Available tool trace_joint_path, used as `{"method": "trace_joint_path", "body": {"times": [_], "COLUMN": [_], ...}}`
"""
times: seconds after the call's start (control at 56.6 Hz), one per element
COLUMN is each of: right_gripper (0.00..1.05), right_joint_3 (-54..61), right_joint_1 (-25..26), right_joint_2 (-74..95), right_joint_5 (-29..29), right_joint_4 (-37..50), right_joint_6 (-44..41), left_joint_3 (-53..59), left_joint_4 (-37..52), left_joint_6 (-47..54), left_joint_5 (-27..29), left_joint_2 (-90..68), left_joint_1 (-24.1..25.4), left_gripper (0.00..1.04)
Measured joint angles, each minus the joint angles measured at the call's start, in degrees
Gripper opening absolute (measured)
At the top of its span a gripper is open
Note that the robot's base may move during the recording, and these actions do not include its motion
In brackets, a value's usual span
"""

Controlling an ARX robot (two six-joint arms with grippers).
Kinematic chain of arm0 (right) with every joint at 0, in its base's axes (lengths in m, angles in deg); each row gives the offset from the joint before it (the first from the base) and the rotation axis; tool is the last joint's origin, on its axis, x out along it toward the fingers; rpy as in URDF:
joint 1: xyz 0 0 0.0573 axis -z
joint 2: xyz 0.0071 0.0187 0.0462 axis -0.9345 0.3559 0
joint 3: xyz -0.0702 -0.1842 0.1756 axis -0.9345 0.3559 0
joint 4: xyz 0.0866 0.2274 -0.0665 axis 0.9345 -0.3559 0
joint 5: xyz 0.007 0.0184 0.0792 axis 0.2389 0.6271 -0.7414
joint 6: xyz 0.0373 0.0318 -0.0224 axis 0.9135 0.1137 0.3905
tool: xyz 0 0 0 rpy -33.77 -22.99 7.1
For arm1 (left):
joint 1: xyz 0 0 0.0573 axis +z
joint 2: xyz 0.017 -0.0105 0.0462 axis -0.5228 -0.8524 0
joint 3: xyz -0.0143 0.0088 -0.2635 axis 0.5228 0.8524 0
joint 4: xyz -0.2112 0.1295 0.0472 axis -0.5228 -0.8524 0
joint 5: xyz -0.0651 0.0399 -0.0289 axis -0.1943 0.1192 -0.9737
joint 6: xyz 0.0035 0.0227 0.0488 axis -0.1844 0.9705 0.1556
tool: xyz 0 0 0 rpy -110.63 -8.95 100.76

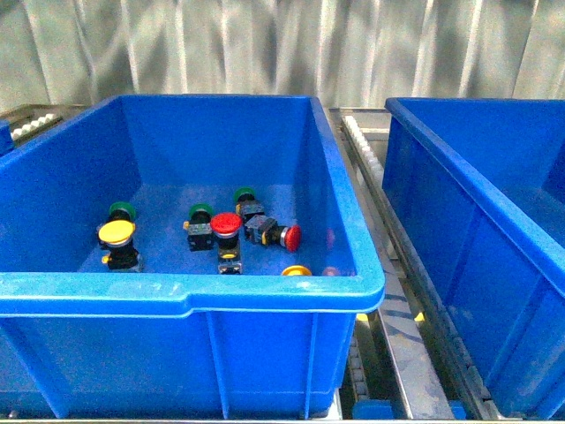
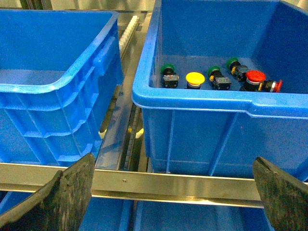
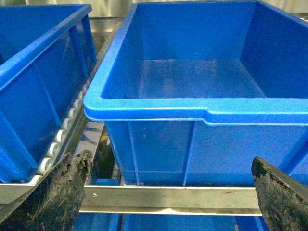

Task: Pick red and yellow buttons and place in box

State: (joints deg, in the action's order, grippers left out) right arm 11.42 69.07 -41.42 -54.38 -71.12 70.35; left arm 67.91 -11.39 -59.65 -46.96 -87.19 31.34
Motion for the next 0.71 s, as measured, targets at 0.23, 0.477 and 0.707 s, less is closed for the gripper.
{"method": "trace_joint_path", "body": {"times": [0.23,0.477,0.707], "right_gripper": [0.99,0.99,0.99], "right_joint_3": [0.00,0.00,0.00], "right_joint_1": [0.00,0.00,0.00], "right_joint_2": [0.00,-0.04,-0.04], "right_joint_5": [0.00,0.00,0.11], "right_joint_4": [0.00,0.00,0.00], "right_joint_6": [0.00,0.00,0.00], "left_joint_3": [0.00,-16.94,-45.90], "left_joint_4": [0.00,-6.45,2.38], "left_joint_6": [0.00,-15.15,-11.50], "left_joint_5": [0.00,27.41,28.28], "left_joint_2": [0.00,-26.14,-54.07], "left_joint_1": [0.00,-10.62,-16.35], "left_gripper": [0.97,0.97,0.97]}}
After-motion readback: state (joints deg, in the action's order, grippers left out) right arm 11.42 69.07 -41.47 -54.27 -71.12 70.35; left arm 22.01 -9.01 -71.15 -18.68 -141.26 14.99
